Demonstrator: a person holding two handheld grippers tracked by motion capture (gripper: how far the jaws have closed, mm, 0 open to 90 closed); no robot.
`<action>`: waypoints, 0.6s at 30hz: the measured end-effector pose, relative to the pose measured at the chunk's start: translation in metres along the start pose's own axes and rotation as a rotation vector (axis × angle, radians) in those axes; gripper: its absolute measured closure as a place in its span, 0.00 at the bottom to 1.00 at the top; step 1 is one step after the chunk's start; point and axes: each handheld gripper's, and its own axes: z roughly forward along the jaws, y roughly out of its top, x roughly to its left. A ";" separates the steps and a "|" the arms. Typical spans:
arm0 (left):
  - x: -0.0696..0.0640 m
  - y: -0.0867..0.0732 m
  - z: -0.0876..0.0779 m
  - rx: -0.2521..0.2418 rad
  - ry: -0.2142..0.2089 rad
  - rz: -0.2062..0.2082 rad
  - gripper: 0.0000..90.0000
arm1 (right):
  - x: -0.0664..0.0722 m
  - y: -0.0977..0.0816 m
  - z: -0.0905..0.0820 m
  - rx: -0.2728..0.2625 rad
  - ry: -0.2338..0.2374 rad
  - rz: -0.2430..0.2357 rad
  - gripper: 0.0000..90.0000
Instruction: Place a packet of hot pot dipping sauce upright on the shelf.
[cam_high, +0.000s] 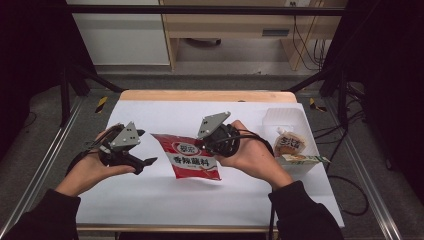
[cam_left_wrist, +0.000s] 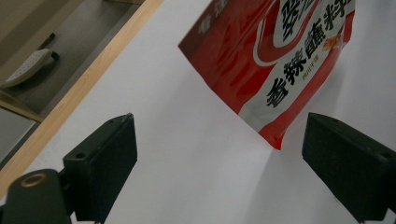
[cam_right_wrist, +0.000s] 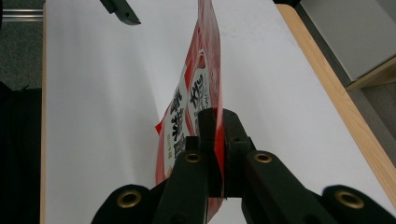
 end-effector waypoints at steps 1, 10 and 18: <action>0.000 0.001 -0.001 -0.001 0.001 0.003 0.12 | 0.000 0.001 0.000 0.001 0.001 -0.005 1.00; 0.003 0.004 -0.004 -0.012 0.005 0.000 0.13 | 0.002 0.006 0.000 0.006 0.010 -0.020 1.00; 0.002 0.004 -0.004 -0.011 -0.005 0.007 0.16 | 0.005 0.010 0.000 0.012 0.015 -0.028 1.00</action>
